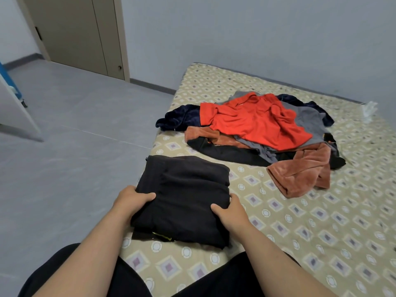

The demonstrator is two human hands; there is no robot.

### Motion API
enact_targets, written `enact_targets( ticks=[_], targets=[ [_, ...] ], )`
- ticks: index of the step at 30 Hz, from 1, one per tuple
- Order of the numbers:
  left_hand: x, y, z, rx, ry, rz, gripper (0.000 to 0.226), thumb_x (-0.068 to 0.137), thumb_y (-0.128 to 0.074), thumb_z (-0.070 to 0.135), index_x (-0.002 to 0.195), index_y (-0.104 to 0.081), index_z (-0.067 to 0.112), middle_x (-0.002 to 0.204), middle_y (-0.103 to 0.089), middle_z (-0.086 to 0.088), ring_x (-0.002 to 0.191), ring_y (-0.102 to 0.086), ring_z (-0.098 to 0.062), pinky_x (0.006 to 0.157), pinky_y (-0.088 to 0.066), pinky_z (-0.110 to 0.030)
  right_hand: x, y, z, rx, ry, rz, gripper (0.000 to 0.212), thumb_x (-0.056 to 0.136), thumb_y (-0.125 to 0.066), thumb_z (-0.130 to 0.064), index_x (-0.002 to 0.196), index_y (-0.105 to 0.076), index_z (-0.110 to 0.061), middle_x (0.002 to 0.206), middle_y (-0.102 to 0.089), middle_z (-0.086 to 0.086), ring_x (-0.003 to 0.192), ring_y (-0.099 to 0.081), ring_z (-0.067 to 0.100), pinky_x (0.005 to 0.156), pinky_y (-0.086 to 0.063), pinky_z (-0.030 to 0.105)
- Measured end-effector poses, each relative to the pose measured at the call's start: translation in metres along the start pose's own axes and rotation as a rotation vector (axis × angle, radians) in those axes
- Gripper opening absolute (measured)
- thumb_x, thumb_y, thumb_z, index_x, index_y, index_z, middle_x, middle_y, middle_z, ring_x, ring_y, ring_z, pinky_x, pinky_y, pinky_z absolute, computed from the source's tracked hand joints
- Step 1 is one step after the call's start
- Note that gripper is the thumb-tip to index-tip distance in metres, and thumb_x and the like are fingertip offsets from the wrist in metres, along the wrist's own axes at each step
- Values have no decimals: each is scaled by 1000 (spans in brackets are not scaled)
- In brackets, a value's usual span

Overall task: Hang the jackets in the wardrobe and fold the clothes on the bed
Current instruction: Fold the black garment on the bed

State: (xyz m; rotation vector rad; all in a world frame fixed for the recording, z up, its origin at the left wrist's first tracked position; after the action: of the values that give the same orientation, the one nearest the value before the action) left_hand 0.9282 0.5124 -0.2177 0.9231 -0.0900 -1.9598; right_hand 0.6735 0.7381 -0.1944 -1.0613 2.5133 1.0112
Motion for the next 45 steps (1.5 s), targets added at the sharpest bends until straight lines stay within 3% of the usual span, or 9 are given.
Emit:
enact_targets(
  ticks=[7,16,24,29,32,35,40,42,45],
  targets=[
    [2,-1,2,-61,-27,-43,27,79,-80,28,93,-65,10,91,-73,-8,80,-70,-26,61,-54,-33,6,5,17,323,-208,-8,24,83,-60,-3,105,-63,-13,101,-72,9,88,-71,25,71,-61,38],
    [-11,-44,3,-327,27,-328,29,87,-74,22,112,-69,8,98,-77,-7,91,-74,-26,83,-56,-38,5,25,18,297,-224,102,24,80,-53,0,96,-65,-13,99,-70,11,90,-67,30,80,-57,42],
    [-11,-59,-3,-658,143,-289,35,89,-72,23,112,-66,-2,101,-74,-21,88,-74,-35,63,-61,-41,13,25,2,359,-126,48,76,88,-69,-44,153,-34,-24,151,-46,0,131,-51,23,110,-43,44],
    [1,-54,-5,-603,89,-299,26,94,-64,15,119,-64,7,102,-75,-17,91,-74,-34,72,-58,-42,24,6,3,413,-197,-96,30,93,-60,-43,106,-73,-19,106,-76,1,96,-72,21,90,-57,40],
    [7,-48,0,-563,13,-249,25,92,-64,9,116,-65,17,99,-77,-9,86,-75,-29,67,-59,-38,32,10,0,402,-125,-17,18,94,-56,-22,109,-67,-21,105,-73,-1,95,-70,19,86,-58,39],
    [13,-48,6,-562,-34,-202,30,91,-64,5,118,-61,18,106,-74,-11,91,-73,-31,69,-59,-40,35,12,-5,407,-92,35,40,94,-48,-2,125,-56,-27,117,-65,-6,96,-64,15,73,-55,31],
    [21,-46,7,-607,-44,-160,29,93,-68,33,111,-64,10,100,-76,-13,87,-75,-29,65,-60,-38,50,6,4,547,-133,-4,63,96,-57,-19,154,-32,-24,156,-38,-4,130,-51,22,103,-48,42],
    [22,-51,3,-590,6,-222,38,91,-69,40,110,-67,7,99,-76,-14,89,-75,-31,70,-59,-39,53,-2,6,564,-129,-54,60,92,-66,-38,145,-44,-22,142,-55,-2,122,-59,21,103,-50,47],
    [18,-58,4,-580,27,-305,38,90,-70,41,115,-67,12,104,-76,-12,94,-74,-31,74,-59,-39,50,-7,-5,508,-56,-73,41,89,-70,-27,128,-58,-27,114,-72,-6,102,-70,17,94,-56,45]
  ],
)
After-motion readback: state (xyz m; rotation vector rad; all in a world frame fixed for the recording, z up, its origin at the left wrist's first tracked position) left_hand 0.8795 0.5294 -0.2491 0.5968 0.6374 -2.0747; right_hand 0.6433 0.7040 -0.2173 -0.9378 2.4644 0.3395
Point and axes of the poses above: each hand's wrist, its own x-axis towards the middle knuckle, its own y-axis out of the back of the hand, z = x × y, the point moved 10 cm from there along x, towards the middle knuckle
